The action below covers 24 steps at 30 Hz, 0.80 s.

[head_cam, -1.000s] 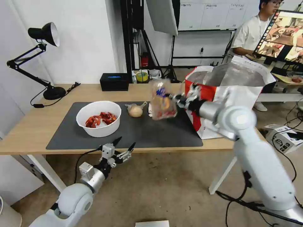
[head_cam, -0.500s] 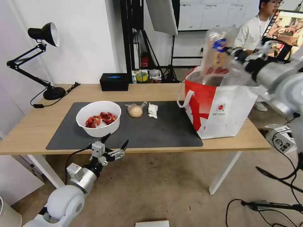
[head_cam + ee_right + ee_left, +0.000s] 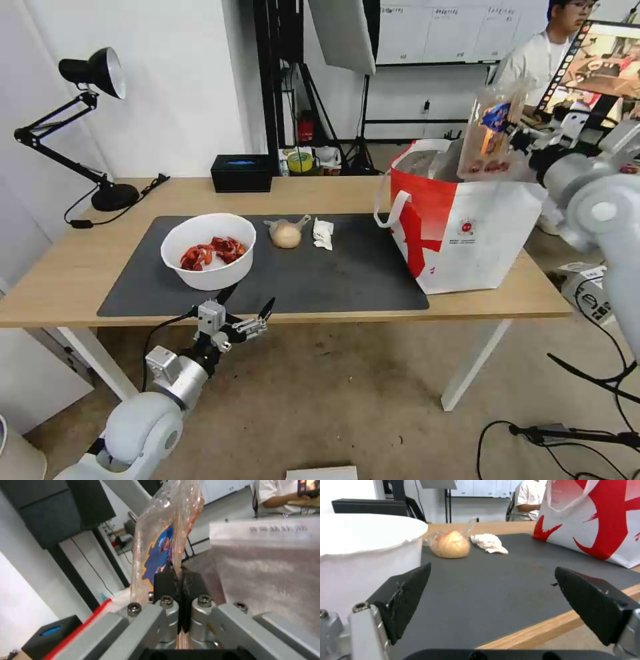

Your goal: Pick up the trash from the table and place it into the takeout bag.

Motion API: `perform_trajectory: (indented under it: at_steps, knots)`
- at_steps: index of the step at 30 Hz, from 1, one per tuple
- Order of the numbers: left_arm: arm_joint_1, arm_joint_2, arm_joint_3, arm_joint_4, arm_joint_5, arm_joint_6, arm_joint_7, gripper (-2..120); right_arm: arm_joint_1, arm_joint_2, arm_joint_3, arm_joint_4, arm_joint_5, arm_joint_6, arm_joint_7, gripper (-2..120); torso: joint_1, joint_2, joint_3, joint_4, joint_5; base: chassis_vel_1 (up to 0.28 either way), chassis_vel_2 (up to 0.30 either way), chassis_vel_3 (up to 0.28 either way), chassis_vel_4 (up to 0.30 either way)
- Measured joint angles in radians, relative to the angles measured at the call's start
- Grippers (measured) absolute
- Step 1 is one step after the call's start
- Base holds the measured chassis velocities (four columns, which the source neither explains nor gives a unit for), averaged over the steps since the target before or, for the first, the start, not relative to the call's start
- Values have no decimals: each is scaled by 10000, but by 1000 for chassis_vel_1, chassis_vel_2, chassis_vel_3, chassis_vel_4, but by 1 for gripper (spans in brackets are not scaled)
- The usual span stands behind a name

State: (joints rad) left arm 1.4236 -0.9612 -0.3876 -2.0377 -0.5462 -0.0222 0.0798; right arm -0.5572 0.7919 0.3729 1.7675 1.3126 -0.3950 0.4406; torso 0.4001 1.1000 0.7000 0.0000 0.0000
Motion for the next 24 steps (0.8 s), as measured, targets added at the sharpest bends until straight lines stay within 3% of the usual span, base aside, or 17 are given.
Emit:
perform_trajectory:
  at_steps: [10,15,24]
  knots:
    - [34,-9,24,-57,9,-6,-32,100,-360,173,13,196,178,1,92,0,0,0,0,1,-1,0,0,0,0]
    - [33,-33,74,-44,30,-5,-39,100,-497,186,131,415,928,-105,487,1,0,0,0,0,-1,0,0,0,0]
    - [11,-22,145,14,91,30,-202,100,-571,252,285,500,1920,-535,1179,28,0,0,0,0,-2,0,0,0,0]
